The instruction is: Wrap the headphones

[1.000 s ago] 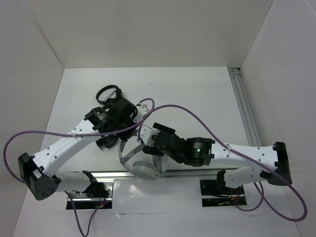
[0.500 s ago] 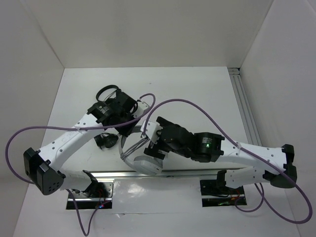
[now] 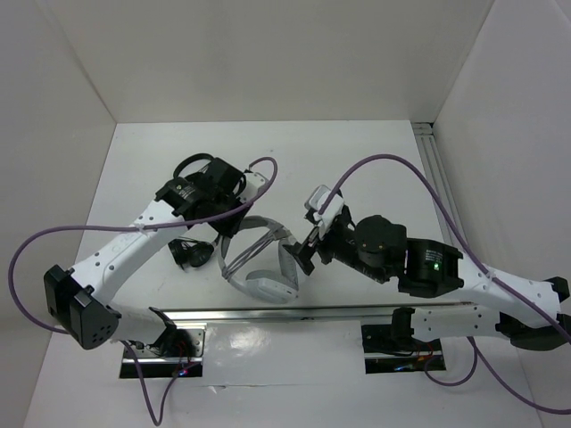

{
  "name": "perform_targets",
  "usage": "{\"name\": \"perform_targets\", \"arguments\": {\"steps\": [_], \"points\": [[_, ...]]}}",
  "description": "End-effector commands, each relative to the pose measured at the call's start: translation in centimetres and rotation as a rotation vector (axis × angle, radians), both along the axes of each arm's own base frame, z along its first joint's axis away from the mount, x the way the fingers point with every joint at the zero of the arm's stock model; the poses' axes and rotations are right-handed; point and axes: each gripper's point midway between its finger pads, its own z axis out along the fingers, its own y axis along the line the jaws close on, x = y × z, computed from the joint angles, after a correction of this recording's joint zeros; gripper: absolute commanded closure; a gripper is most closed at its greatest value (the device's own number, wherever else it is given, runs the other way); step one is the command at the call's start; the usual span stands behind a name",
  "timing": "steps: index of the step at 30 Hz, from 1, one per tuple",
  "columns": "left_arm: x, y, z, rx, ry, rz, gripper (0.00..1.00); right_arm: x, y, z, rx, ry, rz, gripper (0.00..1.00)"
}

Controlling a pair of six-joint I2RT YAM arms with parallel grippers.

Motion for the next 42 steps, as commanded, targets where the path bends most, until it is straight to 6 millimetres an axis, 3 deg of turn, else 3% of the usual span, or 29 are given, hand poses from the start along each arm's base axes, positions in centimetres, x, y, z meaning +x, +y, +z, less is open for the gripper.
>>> {"name": "perform_targets", "arguments": {"steps": [1,3,7,8,10,13,16,17,19,20,23,25,26,28,34,39,42], "points": [[1.3,-2.1,1.6,-0.131,-0.03,0.025,1.0,0.9,-0.5,2.4,0.138,0.042,-0.105,0.01],[1.9,-2.2,1.1,-0.15,-0.034,0.056,1.0,1.4,-0.7,1.8,0.15,0.057,-0.148,0.01],[5.2,1.0,0.3,-0.113,-0.063,0.285,1.0,2.2,-1.2,0.9,0.168,0.088,-0.24,0.01],[6.2,2.8,-0.1,-0.11,-0.052,0.36,1.0,2.2,-1.3,0.6,0.167,0.099,-0.243,0.01],[7.8,4.2,-0.8,-0.131,-0.022,0.445,1.0,2.0,-0.8,0.3,0.157,0.106,-0.225,0.01],[10.8,8.0,-1.6,-0.191,0.026,0.624,1.0,1.7,-0.3,0.0,0.168,0.126,-0.208,0.01],[12.2,10.7,-2.1,-0.204,0.042,0.757,1.0,1.7,0.4,-1.2,0.141,0.135,-0.195,0.01],[12.7,13.0,-2.5,-0.21,0.049,0.836,1.0,1.6,0.6,-1.4,0.14,0.138,-0.187,0.01],[13.2,14.7,-2.3,-0.263,0.054,0.925,1.0,1.5,1.3,-2.7,0.105,0.149,-0.173,0.01],[13.4,17.1,-1.8,-0.283,0.03,0.999,1.0,1.4,1.5,-3.0,0.105,0.153,-0.163,0.01],[13.6,20.8,-1.7,-0.283,-0.001,1.148,1.0,1.1,2.6,-3.9,0.089,0.167,-0.13,0.01],[13.1,24.6,-1.4,-0.269,-0.028,1.29,1.0,0.6,3.5,-4.9,0.073,0.178,-0.082,0.01],[13.1,24.8,-1.4,-0.267,-0.032,1.31,1.0,0.6,3.6,-4.6,0.085,0.176,-0.081,0.01],[12.6,27.2,-1.0,-0.279,-0.057,1.413,1.0,0.3,4.4,-5.3,0.075,0.181,-0.045,0.01],[9.1,33.9,-2.3,-0.225,-0.123,1.728,1.0,-0.6,5.8,-6.7,0.062,0.198,0.03,0.01],[8.3,37.1,-2.6,-0.21,-0.217,1.854,1.0,-2.0,7.6,-7.6,0.11,0.238,0.126,0.01],[9.1,38.7,-3.1,-0.221,-0.233,1.887,1.0,-2.9,8.0,-7.9,0.129,0.256,0.174,0.01]]}}
